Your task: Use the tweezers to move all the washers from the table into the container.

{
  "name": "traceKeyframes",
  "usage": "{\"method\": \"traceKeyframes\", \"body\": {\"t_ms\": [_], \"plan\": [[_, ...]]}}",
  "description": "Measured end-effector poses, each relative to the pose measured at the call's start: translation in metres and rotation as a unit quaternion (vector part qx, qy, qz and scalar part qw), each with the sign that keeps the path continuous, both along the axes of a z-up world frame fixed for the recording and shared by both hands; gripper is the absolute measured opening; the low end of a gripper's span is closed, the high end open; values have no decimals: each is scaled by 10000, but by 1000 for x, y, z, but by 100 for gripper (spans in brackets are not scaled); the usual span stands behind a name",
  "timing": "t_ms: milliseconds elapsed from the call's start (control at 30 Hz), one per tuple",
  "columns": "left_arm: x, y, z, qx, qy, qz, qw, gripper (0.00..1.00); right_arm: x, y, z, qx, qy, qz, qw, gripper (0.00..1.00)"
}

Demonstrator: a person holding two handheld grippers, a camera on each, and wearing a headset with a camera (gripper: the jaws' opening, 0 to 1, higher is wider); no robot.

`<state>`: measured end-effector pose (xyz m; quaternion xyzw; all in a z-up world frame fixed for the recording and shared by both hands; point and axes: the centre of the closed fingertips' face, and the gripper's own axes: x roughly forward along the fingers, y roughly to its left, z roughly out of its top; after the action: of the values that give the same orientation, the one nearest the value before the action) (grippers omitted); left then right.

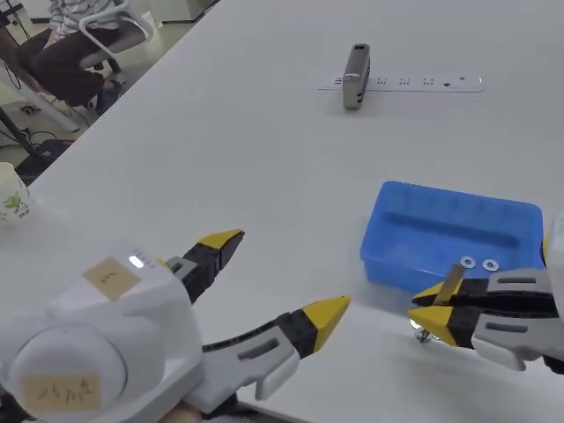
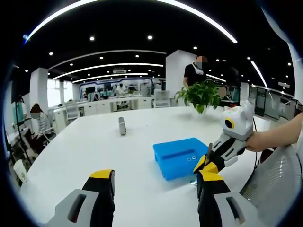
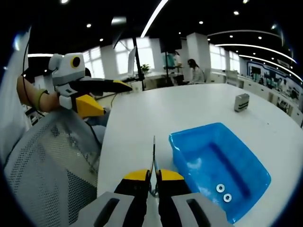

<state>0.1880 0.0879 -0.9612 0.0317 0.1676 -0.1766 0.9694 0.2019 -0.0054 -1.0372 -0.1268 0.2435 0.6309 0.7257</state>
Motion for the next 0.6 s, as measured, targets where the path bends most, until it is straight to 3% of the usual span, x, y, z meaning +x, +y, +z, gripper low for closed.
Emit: {"method": "traceKeyframes", "body": {"t_ms": [200,367,600], "plan": [[0,0,-1,16,16,-7,10000,71,3,-2,1,141,83,-145,9998,3],[0,0,-1,25,22,2,10000,71,6,-3,5,386,396,-315,9980,2],[0,0,-2,51,36,4,10000,70,14,-5,21,903,768,-649,9908,2]]}}
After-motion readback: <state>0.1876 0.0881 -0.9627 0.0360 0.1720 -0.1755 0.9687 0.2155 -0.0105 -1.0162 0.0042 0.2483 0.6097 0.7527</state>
